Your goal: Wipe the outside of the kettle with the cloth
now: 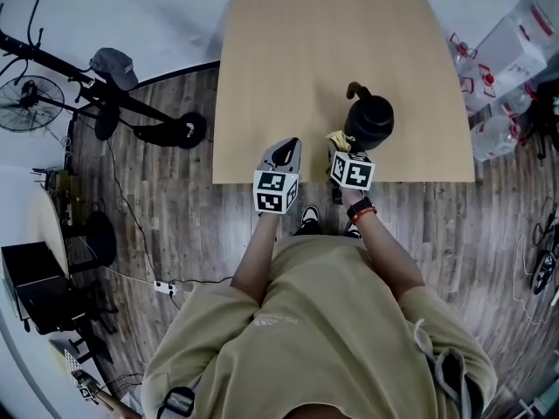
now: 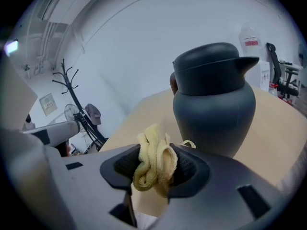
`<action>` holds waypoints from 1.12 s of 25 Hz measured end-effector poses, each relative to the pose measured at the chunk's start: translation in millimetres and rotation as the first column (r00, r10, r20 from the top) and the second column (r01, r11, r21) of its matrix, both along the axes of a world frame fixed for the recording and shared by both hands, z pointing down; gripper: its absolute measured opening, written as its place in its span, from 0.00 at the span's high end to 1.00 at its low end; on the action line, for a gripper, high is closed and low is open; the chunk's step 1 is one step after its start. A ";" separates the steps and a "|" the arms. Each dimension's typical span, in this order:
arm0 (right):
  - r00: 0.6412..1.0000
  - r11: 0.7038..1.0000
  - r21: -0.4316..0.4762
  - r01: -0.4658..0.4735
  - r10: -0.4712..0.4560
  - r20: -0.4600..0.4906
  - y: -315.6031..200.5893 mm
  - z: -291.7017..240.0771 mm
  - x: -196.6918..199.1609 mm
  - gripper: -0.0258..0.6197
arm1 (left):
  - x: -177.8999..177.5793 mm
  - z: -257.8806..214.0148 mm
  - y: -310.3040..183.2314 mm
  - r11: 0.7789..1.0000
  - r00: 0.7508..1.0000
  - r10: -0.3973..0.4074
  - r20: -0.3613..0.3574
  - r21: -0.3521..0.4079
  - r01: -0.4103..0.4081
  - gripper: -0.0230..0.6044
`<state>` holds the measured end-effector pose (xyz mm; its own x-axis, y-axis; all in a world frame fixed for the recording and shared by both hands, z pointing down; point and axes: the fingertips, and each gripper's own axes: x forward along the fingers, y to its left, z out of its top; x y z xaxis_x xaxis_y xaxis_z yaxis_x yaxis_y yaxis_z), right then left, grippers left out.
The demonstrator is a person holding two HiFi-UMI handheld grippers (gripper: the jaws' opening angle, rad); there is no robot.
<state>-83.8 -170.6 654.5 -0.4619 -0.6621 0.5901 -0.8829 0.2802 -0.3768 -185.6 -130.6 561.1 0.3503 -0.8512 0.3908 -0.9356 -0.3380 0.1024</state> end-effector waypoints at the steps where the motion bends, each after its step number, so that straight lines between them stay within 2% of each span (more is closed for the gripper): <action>1: 1.000 1.000 -0.012 -0.019 0.019 0.012 -2.6 1.7 -2.5 0.68 | -2.3 0.4 -0.8 1.000 1.000 0.000 -0.002 0.000 0.000 0.92; 7: 0.978 0.977 -0.084 -0.197 0.201 0.049 -16.8 10.4 4.0 0.68 | -12.6 5.6 -3.6 1.000 1.000 0.002 -0.013 -0.012 -0.002 0.92; 14: 0.927 0.941 -0.117 -0.319 0.335 0.168 -29.1 13.2 10.6 0.68 | -21.9 10.3 -7.7 1.000 1.000 -0.005 -0.028 -0.015 0.004 0.92; 17: 0.888 0.917 -0.145 -0.371 0.396 0.233 -30.5 11.6 14.0 0.68 | -22.1 8.9 -9.6 1.000 0.999 -0.007 -0.031 -0.015 0.007 0.92; 23: 0.779 0.863 -0.235 -0.448 0.505 0.372 -27.5 11.9 23.9 0.69 | -16.5 9.9 -10.2 1.000 0.999 -0.003 -0.034 -0.017 0.002 0.92; 25: 0.773 0.866 -0.233 -0.442 0.500 0.390 -27.0 11.4 25.6 0.69 | -14.2 10.6 -10.9 1.000 0.999 0.000 -0.036 -0.018 -0.001 0.92; 28: 0.792 0.877 -0.217 -0.429 0.481 0.377 -24.8 11.0 28.3 0.69 | -10.8 10.1 -12.1 1.000 0.999 0.005 -0.039 -0.021 -0.006 0.92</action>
